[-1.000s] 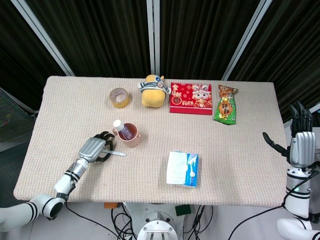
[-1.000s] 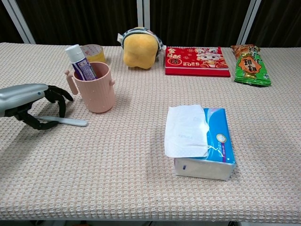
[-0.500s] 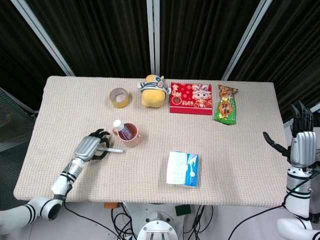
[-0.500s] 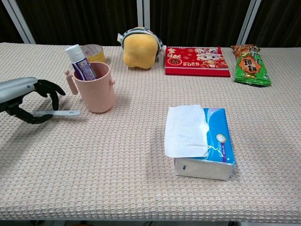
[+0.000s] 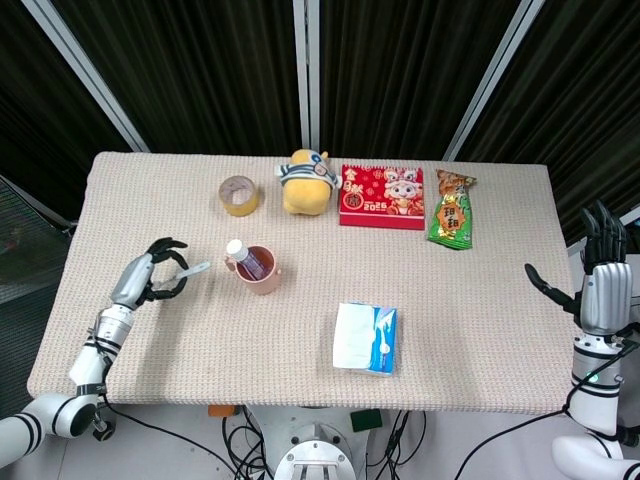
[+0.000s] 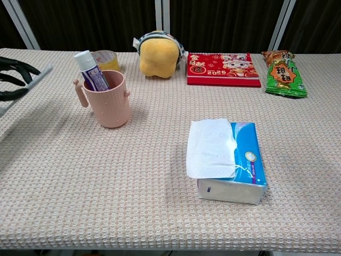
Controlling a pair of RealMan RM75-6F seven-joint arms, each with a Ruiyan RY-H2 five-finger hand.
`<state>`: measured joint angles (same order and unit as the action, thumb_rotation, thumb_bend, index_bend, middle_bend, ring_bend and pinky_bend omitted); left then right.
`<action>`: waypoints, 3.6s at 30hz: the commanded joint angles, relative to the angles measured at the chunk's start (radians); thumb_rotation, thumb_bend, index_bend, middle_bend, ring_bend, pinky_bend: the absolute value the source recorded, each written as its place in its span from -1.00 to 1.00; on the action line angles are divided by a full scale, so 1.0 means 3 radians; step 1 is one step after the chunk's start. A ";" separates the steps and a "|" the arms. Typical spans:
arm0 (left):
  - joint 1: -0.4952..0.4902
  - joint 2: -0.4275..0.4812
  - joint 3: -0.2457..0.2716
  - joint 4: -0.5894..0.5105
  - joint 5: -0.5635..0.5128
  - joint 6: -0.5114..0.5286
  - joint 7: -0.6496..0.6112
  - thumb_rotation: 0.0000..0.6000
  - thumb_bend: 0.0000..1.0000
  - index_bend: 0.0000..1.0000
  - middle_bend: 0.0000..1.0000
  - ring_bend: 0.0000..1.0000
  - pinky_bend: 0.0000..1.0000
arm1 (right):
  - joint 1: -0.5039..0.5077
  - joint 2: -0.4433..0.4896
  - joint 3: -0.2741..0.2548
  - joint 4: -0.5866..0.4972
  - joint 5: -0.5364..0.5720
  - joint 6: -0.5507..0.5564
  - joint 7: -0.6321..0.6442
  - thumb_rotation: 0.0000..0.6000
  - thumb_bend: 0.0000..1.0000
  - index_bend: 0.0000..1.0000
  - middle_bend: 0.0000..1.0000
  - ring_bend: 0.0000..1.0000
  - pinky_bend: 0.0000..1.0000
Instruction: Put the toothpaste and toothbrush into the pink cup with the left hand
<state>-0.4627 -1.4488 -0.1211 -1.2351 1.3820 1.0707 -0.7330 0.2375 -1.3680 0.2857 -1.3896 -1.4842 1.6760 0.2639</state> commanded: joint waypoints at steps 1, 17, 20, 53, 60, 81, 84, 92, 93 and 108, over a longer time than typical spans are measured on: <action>0.0122 0.0247 -0.0139 0.0032 0.0150 0.0248 -0.1038 1.00 -0.21 0.23 -0.53 -0.84 -0.57 | -0.0004 0.0002 0.0001 0.0000 -0.0003 0.0010 -0.0001 1.00 -0.21 -1.00 -1.00 -1.00 -1.00; -0.0071 0.0633 -0.0732 -0.0737 -0.0084 0.0346 -0.1781 1.00 -0.21 0.31 -0.53 -0.84 -0.57 | -0.0027 0.0018 0.0000 0.0001 0.0011 0.0006 0.0058 1.00 -0.24 -1.00 -1.00 -1.00 -1.00; -0.0185 0.0579 -0.0820 -0.0851 -0.0131 0.0276 -0.1772 1.00 -0.21 0.31 -0.53 -0.84 -0.58 | -0.0003 0.0035 0.0014 -0.0030 -0.0013 0.0002 0.0041 1.00 -0.25 -1.00 -1.00 -1.00 -1.00; -0.0563 -0.0368 -0.0677 -0.0848 -0.0215 0.0108 -0.1123 1.00 -0.21 0.34 -0.53 -0.84 -0.59 | 0.0041 0.0053 -0.0009 -0.0003 -0.0008 -0.0069 -0.0008 1.00 -0.26 -1.00 -1.00 -1.00 -1.00; -0.0566 -0.0477 -0.0625 -0.0787 -0.0156 0.0135 -0.1011 1.00 -0.21 0.34 -0.53 -0.84 -0.59 | 0.0032 0.0031 -0.0022 0.0024 0.0001 -0.0070 0.0010 1.00 -0.26 -1.00 -1.00 -1.00 -1.00; -0.0614 -0.0739 -0.0520 -0.0504 -0.0081 0.0069 -0.0940 1.00 -0.21 0.34 -0.53 -0.84 -0.58 | 0.0000 0.0013 -0.0050 0.0102 0.0025 -0.0090 0.0103 1.00 -0.24 -1.00 -1.00 -1.00 -1.00; -0.0610 -0.0758 -0.0509 -0.0468 -0.0081 0.0054 -0.0956 1.00 -0.21 0.33 -0.53 -0.84 -0.58 | -0.0002 0.0012 -0.0052 0.0103 0.0028 -0.0096 0.0101 1.00 -0.23 -1.00 -1.00 -1.00 -1.00; -0.0599 -0.0793 -0.0499 -0.0409 -0.0022 0.0106 -0.0951 1.00 -0.21 0.25 -0.53 -0.84 -0.58 | -0.0002 0.0015 -0.0045 0.0109 0.0044 -0.0113 0.0124 1.00 -0.20 -1.00 -1.00 -1.00 -1.00; -0.0597 -0.0794 -0.0500 -0.0407 -0.0018 0.0112 -0.0957 1.00 -0.21 0.22 -0.53 -0.84 -0.58 | -0.0001 0.0013 -0.0045 0.0110 0.0042 -0.0113 0.0124 1.00 -0.20 -1.00 -1.00 -1.00 -1.00; -0.0566 -0.0814 -0.0508 -0.0357 0.0067 0.0265 -0.0959 1.00 -0.21 -0.12 -0.53 -0.84 -0.58 | 0.0015 0.0005 -0.0040 0.0104 0.0033 -0.0123 0.0103 1.00 -0.21 -1.00 -1.00 -1.00 -1.00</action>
<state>-0.6327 -1.6932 -0.2736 -1.3424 1.4018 1.1501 -1.0206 0.2420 -1.3666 0.2738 -1.3584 -1.4741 1.6393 0.2947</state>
